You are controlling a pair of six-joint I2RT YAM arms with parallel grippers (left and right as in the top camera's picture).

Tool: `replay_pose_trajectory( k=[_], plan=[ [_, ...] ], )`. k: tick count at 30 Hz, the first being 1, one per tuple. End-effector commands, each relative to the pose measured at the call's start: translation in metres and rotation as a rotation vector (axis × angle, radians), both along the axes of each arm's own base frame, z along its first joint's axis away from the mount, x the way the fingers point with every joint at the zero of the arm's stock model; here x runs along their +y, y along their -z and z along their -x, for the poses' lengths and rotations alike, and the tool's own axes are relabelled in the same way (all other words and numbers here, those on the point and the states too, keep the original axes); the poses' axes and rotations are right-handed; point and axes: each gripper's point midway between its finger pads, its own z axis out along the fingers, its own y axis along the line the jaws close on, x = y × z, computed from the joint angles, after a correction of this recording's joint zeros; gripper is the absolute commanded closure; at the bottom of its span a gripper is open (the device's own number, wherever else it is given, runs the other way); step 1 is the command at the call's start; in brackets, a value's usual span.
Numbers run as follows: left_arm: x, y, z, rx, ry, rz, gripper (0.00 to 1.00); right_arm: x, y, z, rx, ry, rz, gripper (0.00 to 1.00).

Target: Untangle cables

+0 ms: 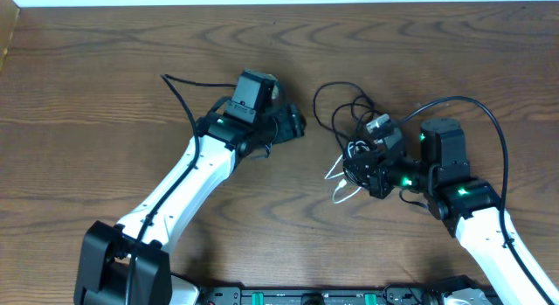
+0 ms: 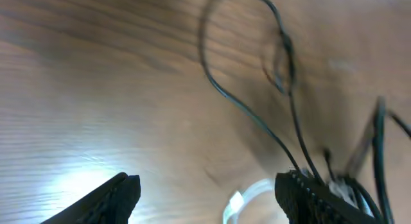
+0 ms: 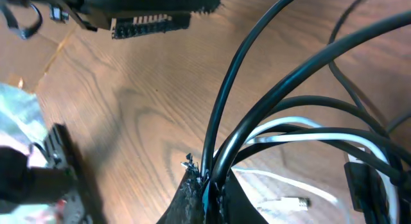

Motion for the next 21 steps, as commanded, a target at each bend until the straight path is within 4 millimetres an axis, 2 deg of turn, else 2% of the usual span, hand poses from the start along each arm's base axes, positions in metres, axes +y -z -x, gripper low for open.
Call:
replay_pose_trajectory(
  k=[1,3,4,5,6,8,10,12,15,18,21],
  plan=[
    [-0.014,-0.005,0.012,0.004,0.124,0.07,0.26,0.013,-0.014,0.016,-0.133,-0.189,-0.042,0.98],
    [-0.015,-0.006,0.011,-0.002,0.124,0.072,0.25,0.02,-0.021,0.032,-0.157,-0.296,-0.104,0.97],
    [-0.015,-0.007,0.01,-0.007,0.127,0.071,0.25,0.023,-0.023,0.037,-0.159,-0.333,-0.129,0.79],
    [-0.015,-0.007,0.01,-0.018,0.14,0.065,0.25,0.024,-0.021,0.039,-0.15,-0.344,-0.135,0.67],
    [-0.015,-0.007,0.01,-0.027,0.15,0.06,0.25,0.024,-0.018,0.039,-0.137,-0.343,-0.13,0.66],
    [-0.012,-0.007,0.007,-0.033,0.143,0.053,0.25,0.02,-0.002,0.028,-0.118,-0.294,-0.065,0.72],
    [-0.008,-0.007,0.005,-0.034,0.131,0.051,0.25,0.011,0.016,0.015,-0.052,-0.201,0.008,0.65],
    [-0.002,-0.007,0.001,-0.034,0.115,0.051,0.26,-0.003,0.032,-0.002,0.019,-0.049,0.09,0.63],
    [0.006,-0.007,-0.004,-0.035,0.09,0.05,0.3,-0.016,0.037,-0.013,0.061,0.085,0.138,0.63],
    [0.016,-0.006,-0.009,-0.036,0.064,0.049,0.3,-0.015,0.033,-0.014,0.109,0.13,0.1,0.56],
    [0.029,-0.006,-0.016,-0.034,0.028,0.047,0.3,-0.014,0.036,-0.01,0.235,0.21,0.052,0.55]
  ],
)
